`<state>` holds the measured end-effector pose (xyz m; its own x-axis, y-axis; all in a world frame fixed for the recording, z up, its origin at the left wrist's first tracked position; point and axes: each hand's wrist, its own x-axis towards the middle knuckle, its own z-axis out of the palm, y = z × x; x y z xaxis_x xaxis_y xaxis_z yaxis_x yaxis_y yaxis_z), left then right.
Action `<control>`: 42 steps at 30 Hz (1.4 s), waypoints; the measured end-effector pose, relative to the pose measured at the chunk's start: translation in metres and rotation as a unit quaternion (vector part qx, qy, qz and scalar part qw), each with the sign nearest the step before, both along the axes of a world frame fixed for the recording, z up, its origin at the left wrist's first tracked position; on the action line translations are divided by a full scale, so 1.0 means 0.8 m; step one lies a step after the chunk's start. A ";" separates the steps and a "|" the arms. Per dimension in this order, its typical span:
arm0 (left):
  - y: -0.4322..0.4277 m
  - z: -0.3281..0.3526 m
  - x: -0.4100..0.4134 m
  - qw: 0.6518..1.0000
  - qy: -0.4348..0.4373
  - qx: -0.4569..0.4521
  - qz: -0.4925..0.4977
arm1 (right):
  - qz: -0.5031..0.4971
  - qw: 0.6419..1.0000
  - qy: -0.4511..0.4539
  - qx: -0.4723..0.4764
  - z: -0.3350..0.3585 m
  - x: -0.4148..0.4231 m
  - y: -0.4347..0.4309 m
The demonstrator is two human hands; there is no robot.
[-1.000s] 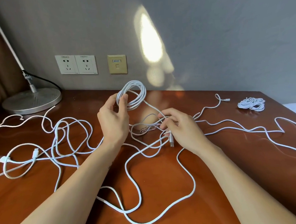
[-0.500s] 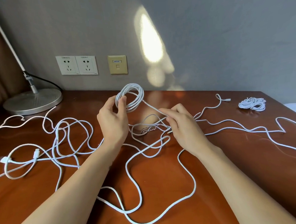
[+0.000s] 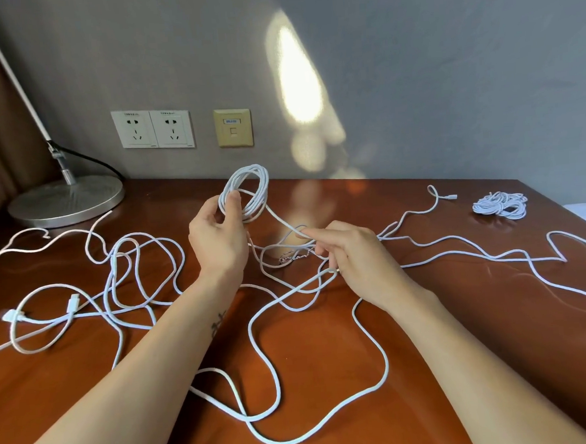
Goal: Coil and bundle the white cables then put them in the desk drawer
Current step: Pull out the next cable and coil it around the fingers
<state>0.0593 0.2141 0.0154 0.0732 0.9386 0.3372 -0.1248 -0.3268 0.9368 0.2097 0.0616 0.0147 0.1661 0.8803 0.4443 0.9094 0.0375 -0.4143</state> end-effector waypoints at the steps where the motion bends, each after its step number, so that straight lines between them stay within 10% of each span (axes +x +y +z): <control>1: 0.002 -0.002 0.000 1.000 0.009 0.005 0.004 | -0.001 1.000 -0.015 0.001 -0.001 0.000 0.001; 24: -0.007 -0.012 -0.001 0.900 0.313 0.299 -0.047 | 0.006 0.986 -0.016 0.164 0.005 -0.007 0.007; 30: -0.022 -0.007 0.002 0.876 0.308 0.345 -0.136 | -0.034 0.970 0.174 0.165 0.007 -0.016 0.004; 42: -0.041 -0.006 0.012 0.863 0.265 0.348 -0.254 | -0.143 0.931 0.253 0.222 0.004 -0.015 0.007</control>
